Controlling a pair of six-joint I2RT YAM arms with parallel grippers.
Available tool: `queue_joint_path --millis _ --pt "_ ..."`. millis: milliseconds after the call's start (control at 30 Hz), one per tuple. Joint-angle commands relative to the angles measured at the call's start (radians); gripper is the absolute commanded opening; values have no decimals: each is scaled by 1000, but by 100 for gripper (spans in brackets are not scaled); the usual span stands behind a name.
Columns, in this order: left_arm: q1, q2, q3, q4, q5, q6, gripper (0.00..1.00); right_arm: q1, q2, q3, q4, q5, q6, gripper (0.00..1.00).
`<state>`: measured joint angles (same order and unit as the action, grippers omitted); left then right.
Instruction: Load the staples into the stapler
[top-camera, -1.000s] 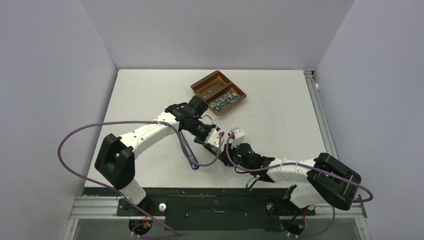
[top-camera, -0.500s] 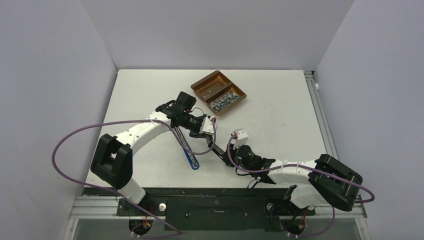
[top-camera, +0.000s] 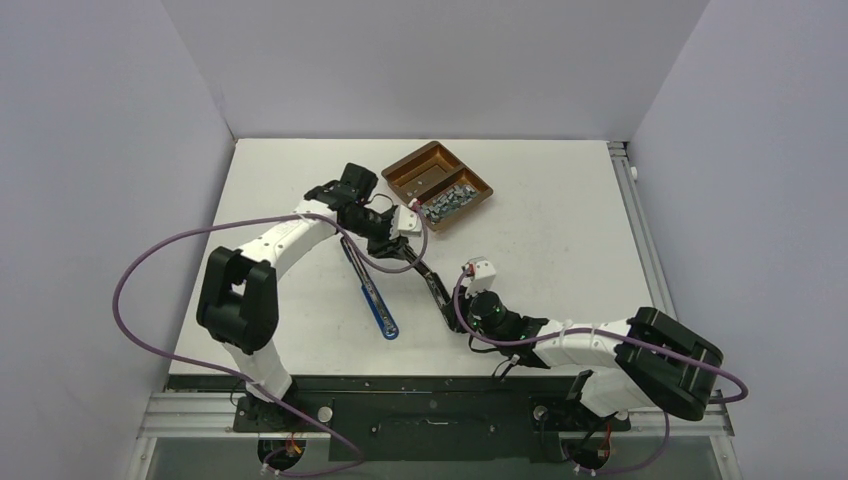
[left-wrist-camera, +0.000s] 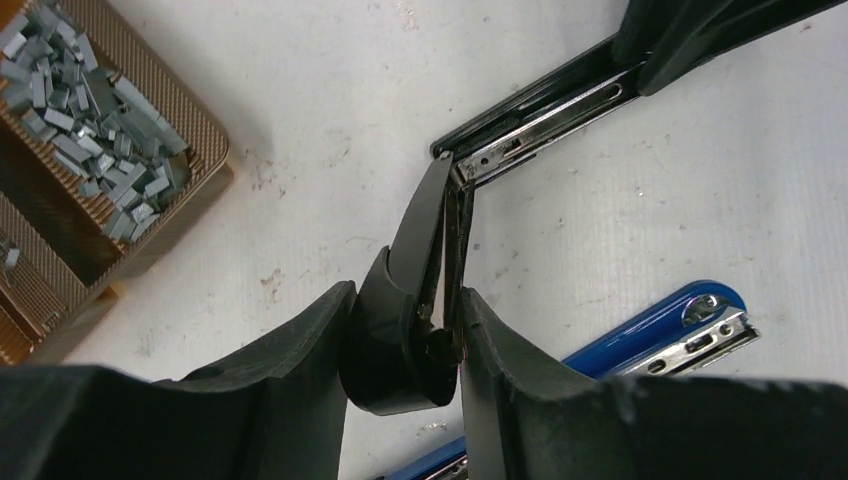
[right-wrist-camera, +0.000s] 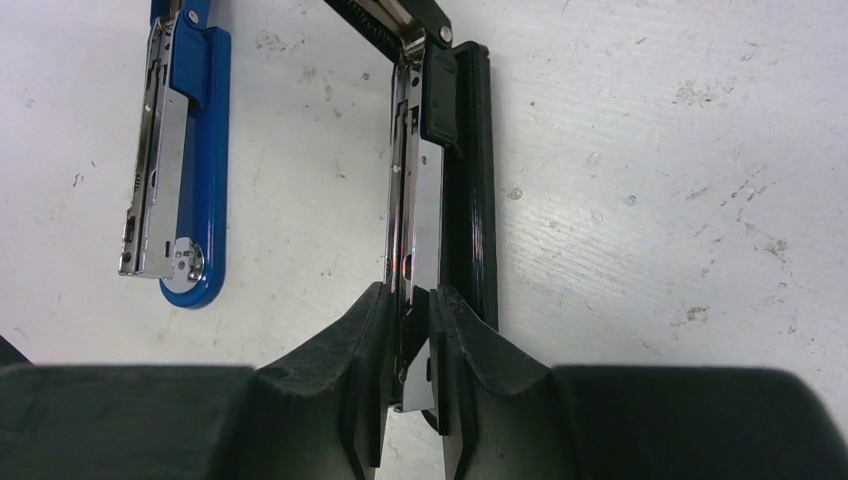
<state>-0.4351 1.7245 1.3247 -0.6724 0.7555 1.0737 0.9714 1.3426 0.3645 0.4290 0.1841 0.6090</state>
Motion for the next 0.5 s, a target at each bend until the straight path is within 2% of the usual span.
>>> queue_joint_path --millis 0,100,267,467 --pt "67 49 140 111 -101 -9 9 35 36 -22 -86 -109 30 11" --pt "77 66 165 111 -102 -28 9 32 43 -22 -68 -143 27 10" --pt "84 82 240 3 -58 -15 7 15 63 -23 -45 -216 24 9" --pt "87 122 411 -343 38 82 3 -38 67 -50 -13 -286 19 9"
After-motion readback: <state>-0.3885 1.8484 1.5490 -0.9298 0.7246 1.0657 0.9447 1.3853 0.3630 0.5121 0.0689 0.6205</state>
